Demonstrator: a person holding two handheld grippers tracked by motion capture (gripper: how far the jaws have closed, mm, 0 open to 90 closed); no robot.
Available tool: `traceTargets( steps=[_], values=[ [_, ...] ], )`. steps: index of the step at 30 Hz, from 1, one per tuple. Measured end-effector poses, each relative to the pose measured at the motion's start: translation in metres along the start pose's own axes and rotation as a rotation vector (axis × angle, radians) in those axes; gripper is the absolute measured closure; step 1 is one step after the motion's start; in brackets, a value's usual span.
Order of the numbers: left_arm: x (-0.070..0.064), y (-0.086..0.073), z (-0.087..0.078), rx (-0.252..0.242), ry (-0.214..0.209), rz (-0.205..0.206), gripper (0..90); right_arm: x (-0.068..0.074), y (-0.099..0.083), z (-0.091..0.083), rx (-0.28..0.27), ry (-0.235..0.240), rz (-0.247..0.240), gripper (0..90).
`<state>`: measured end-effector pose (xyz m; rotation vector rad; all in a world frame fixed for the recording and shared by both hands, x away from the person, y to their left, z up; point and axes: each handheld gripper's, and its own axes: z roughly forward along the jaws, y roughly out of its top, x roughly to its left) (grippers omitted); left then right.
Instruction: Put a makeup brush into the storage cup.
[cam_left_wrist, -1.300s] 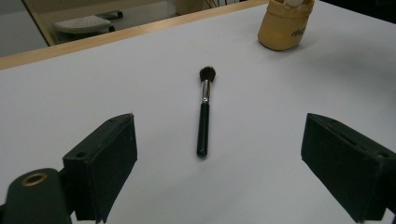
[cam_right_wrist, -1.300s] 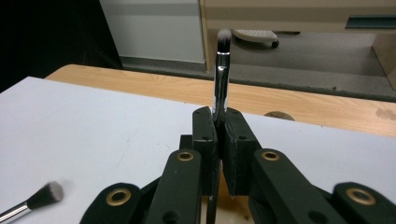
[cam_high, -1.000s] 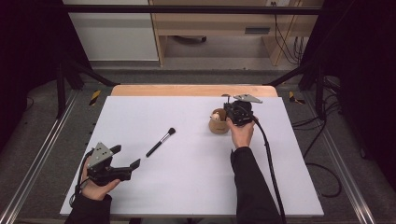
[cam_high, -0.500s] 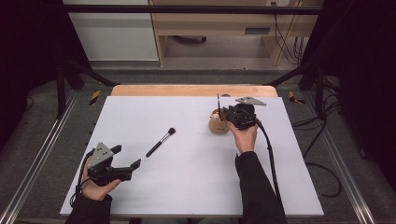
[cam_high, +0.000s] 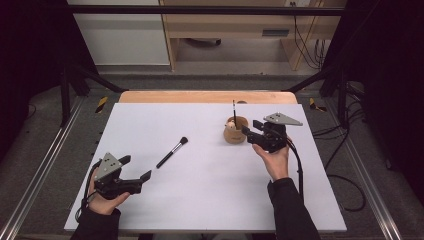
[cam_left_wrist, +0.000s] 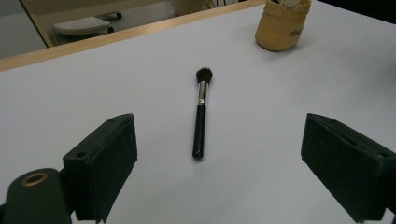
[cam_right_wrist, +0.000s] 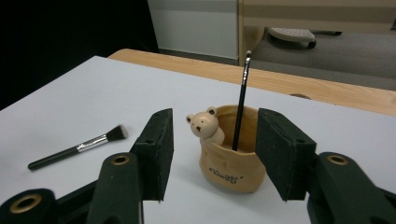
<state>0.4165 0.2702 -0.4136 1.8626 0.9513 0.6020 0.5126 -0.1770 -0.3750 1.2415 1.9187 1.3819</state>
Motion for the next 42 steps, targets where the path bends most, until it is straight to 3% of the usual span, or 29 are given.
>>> traceTargets(
  steps=[8, 19, 42],
  values=[
    [-0.001, 0.0, 0.0, -0.002, -0.003, -0.003, 9.9, -0.001, -0.01, -0.024, -0.01, 0.037, -0.016, 34.9],
    [-0.002, 0.001, 0.001, -0.002, -0.002, 0.0, 9.9, 0.0, -0.026, -0.056, -0.031, 0.081, -0.052, 25.6],
    [-0.002, 0.001, 0.001, -0.007, -0.008, -0.013, 9.7, -0.003, -0.059, -0.092, -0.05, 0.055, -0.051, 7.1]
  ],
)
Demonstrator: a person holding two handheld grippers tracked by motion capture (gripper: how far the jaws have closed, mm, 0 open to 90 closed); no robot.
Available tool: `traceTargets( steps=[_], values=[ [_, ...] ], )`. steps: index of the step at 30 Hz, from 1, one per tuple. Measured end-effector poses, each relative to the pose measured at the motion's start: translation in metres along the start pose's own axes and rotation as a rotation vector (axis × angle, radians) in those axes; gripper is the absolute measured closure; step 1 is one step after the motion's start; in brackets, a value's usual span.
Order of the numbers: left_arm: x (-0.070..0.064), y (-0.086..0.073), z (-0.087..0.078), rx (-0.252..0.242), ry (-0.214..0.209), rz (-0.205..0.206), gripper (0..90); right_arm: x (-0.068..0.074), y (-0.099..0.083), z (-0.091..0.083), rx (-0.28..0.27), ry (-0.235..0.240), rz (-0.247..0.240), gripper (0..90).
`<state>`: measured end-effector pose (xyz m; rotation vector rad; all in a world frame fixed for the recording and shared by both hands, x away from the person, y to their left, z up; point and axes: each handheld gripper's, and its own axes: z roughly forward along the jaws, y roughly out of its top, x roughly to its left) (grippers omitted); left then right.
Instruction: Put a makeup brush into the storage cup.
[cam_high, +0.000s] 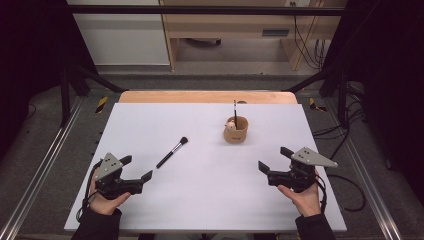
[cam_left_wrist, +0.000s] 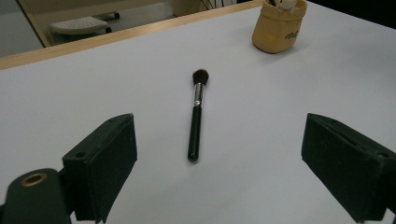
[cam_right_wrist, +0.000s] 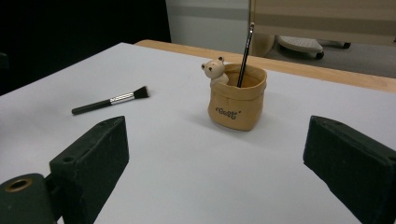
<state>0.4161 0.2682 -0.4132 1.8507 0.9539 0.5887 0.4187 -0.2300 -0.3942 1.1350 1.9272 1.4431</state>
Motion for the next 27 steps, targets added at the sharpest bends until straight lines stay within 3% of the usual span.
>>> traceTargets(
  steps=[17, 27],
  values=[
    [0.004, 0.001, -0.002, -0.017, 0.005, -0.021, 9.6, -0.012, -0.017, -0.008, -0.003, -0.026, 0.007, 6.5],
    [0.006, 0.001, -0.004, -0.028, 0.016, -0.032, 9.5, -0.01, -0.017, -0.013, -0.011, -0.013, 0.006, 6.2]
  ],
)
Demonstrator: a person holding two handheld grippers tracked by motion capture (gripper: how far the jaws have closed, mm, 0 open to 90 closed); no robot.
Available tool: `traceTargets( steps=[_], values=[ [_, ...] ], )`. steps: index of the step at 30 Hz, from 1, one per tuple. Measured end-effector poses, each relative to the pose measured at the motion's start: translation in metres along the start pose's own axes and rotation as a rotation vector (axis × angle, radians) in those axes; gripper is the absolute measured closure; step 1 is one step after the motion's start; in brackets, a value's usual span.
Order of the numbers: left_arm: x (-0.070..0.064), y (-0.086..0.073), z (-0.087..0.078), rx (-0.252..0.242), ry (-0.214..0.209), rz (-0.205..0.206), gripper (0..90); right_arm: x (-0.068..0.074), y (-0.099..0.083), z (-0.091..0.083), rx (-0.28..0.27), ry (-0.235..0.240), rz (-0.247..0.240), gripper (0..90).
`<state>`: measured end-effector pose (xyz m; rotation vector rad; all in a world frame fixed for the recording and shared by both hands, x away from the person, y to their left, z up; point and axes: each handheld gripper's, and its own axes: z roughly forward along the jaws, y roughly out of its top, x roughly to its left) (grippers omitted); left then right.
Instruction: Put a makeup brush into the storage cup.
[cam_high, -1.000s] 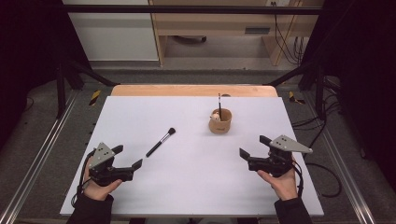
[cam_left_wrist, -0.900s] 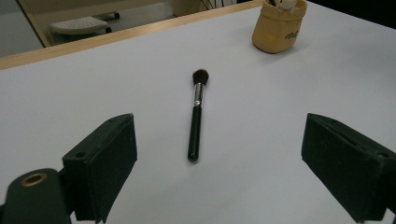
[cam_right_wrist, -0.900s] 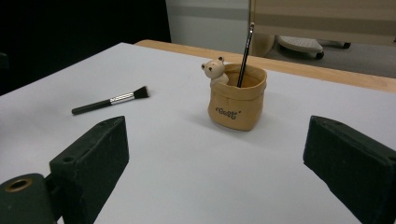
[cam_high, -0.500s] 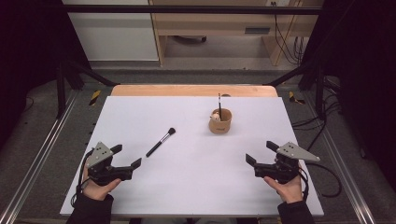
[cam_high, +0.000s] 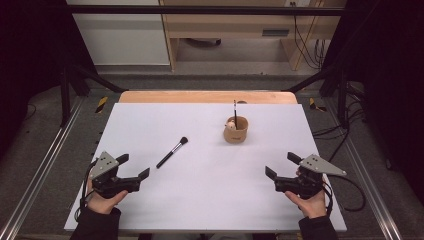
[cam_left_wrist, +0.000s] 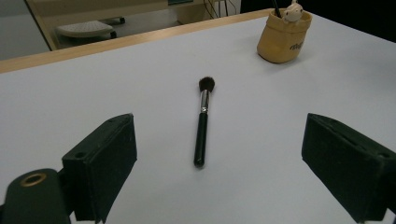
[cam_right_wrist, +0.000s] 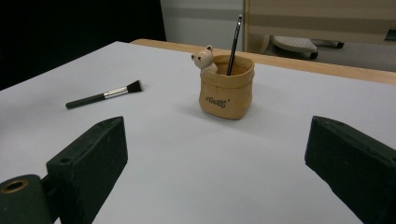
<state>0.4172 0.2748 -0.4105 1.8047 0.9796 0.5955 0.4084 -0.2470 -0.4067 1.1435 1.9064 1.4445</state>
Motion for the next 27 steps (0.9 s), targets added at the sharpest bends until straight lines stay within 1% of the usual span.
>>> traceTargets(
  steps=[5, 8, 11, 12, 16, 17, 22, 24, 25, 27],
  values=[
    [0.001, 0.0, -0.001, -0.004, 0.003, -0.005, 9.6, 0.001, -0.001, 0.001, 0.008, -0.002, -0.007, 6.3],
    [0.0, 0.002, 0.0, -0.006, 0.004, -0.003, 9.6, 0.002, 0.0, 0.0, 0.006, -0.006, -0.004, 6.4],
    [-0.001, 0.005, 0.001, -0.002, 0.005, 0.006, 9.7, 0.002, 0.001, -0.001, -0.002, -0.005, -0.011, 6.4],
    [-0.002, 0.006, 0.002, -0.007, 0.006, 0.003, 9.7, 0.002, 0.001, -0.002, -0.002, -0.004, -0.007, 6.4],
    [-0.004, 0.013, 0.004, -0.01, 0.005, 0.011, 9.7, 0.002, 0.002, -0.003, -0.002, -0.005, -0.002, 6.6],
    [-0.004, 0.015, 0.004, -0.007, 0.003, 0.02, 9.7, 0.002, 0.002, -0.003, -0.003, -0.004, -0.001, 6.6],
    [-0.006, 0.026, 0.008, -0.018, 0.001, 0.033, 9.7, 0.003, 0.003, -0.002, -0.003, -0.004, -0.007, 6.6],
    [-0.007, 0.03, 0.01, -0.016, 0.002, 0.041, 9.7, 0.004, 0.003, -0.001, -0.005, -0.004, -0.01, 6.5],
    [-0.007, 0.032, 0.011, -0.018, 0.003, 0.037, 9.7, 0.004, 0.003, -0.001, -0.002, -0.001, -0.009, 6.5],
    [-0.007, 0.036, 0.013, -0.01, 0.003, 0.049, 9.7, 0.005, 0.003, -0.001, -0.001, 0.0, -0.009, 6.5]
  ],
)
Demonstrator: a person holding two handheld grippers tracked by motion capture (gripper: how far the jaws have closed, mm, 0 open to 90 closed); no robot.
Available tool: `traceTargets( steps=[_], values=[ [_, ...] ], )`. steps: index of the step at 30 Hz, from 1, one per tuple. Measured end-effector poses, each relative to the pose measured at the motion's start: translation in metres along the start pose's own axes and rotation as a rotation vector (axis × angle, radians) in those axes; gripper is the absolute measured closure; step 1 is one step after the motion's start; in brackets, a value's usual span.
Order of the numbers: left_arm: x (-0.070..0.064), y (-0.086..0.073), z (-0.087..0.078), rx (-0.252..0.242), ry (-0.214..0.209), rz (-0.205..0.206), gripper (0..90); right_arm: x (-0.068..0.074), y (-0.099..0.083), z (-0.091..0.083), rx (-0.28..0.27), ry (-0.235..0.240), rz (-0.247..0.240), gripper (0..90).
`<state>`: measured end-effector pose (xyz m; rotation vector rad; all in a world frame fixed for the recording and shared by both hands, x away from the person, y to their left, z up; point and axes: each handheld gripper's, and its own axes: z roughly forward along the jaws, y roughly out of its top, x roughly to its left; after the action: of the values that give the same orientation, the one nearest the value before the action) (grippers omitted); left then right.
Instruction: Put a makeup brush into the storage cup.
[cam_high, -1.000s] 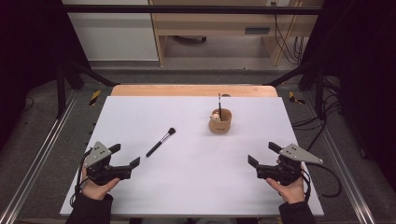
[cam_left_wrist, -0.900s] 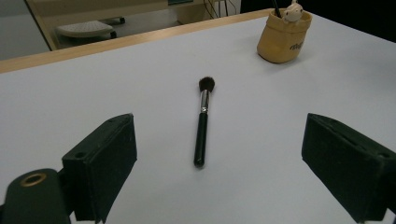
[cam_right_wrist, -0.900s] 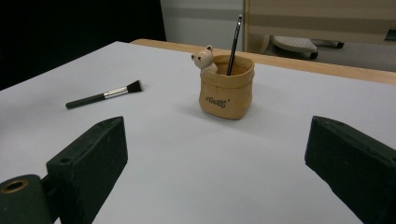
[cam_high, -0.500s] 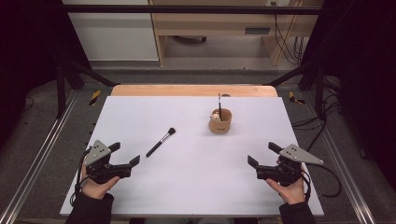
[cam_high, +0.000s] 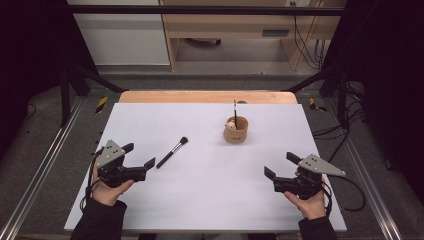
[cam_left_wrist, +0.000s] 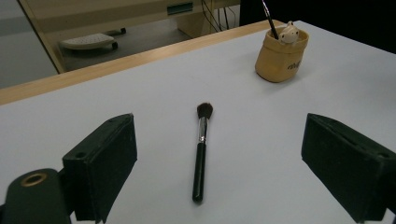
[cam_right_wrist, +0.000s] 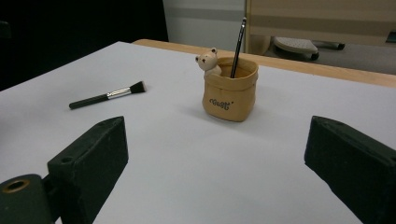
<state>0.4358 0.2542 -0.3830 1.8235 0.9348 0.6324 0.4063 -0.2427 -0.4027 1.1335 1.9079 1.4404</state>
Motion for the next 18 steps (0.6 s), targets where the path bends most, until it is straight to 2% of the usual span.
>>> traceTargets(
  steps=[11, 18],
  values=[
    [0.0, 0.018, 0.018, 0.046, -0.008, 0.02, 9.7, 0.003, 0.0, 0.001, 0.007, 0.008, -0.005, 6.3],
    [-0.004, 0.027, 0.033, 0.073, -0.018, 0.038, 10.0, 0.003, -0.001, 0.002, 0.011, 0.01, -0.009, 6.3]
  ],
)
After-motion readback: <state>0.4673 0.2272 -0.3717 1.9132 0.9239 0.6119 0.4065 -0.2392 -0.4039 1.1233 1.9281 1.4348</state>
